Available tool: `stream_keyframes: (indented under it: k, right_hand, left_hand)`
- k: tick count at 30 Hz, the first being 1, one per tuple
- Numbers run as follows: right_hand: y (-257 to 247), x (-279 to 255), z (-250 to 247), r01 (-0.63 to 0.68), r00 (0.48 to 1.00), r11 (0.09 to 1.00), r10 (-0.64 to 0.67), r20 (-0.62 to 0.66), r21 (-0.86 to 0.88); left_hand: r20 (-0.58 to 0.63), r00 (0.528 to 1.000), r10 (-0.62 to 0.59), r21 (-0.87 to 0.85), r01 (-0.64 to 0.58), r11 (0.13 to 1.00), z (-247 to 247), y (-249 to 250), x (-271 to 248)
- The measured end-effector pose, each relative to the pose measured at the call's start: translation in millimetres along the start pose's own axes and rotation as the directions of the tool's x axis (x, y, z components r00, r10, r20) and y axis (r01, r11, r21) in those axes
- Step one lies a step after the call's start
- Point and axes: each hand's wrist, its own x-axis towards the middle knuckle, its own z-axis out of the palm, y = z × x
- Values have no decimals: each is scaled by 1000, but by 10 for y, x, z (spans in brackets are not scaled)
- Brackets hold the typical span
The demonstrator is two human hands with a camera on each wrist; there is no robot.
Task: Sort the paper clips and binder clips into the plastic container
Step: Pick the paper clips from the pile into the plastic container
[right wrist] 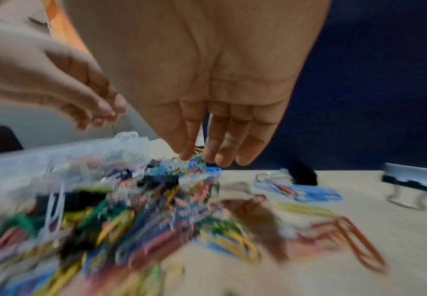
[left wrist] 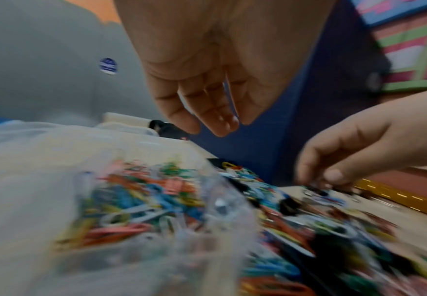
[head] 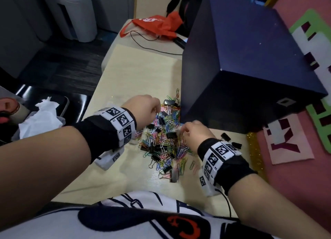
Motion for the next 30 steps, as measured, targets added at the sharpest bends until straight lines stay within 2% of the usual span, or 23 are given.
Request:
stream_keyframes:
  k: [3, 7, 9, 11, 13, 16, 18, 22, 25, 28, 30]
  right_hand:
    - [192, -103, 261, 138, 990, 989, -137, 11, -59]
    - [433, -251, 383, 64, 998, 989, -65, -2, -132]
    - [509, -316, 391, 12, 999, 992, -18, -45, -123]
    - [543, -347, 386, -4, 994, 994, -8, -107, -111]
    - [541, -340, 389, 19, 987, 998, -29, -155, -64]
    - [493, -302, 429, 94, 991, 995, -92, -96, 16]
    - [457, -295, 479, 115, 992, 993, -115, -55, -11]
    - [444, -335, 554, 83, 984, 992, -97, -150, -101]
    - [433, -271, 473, 70, 981, 995, -82, -175, -72]
    - [373, -107, 355, 126, 982, 992, -128, -138, -29]
    - [338, -25, 337, 187, 980, 982, -189, -57, -35]
  left_hand:
    - [161, 976, 146, 93, -162, 982, 158, 252, -26]
    - [328, 898, 292, 250, -381, 890, 449, 460, -54]
    - [376, 881, 286, 342, -419, 841, 547, 496, -43]
    - [418, 879, 231, 386, -402, 830, 580, 521, -8]
    - [400, 890, 219, 411, -388, 825, 579, 548, 35]
    - [380, 911, 160, 393, -316, 863, 583, 541, 89]
    - [371, 921, 123, 385, -273, 882, 582, 526, 100]
    - [346, 932, 109, 388, -248, 888, 572, 522, 120]
    - [336, 938, 85, 387, -220, 896, 552, 543, 135]
    - [329, 942, 68, 429, -213, 878, 556, 540, 120]
    - [321, 944, 76, 454, -223, 863, 557, 535, 98]
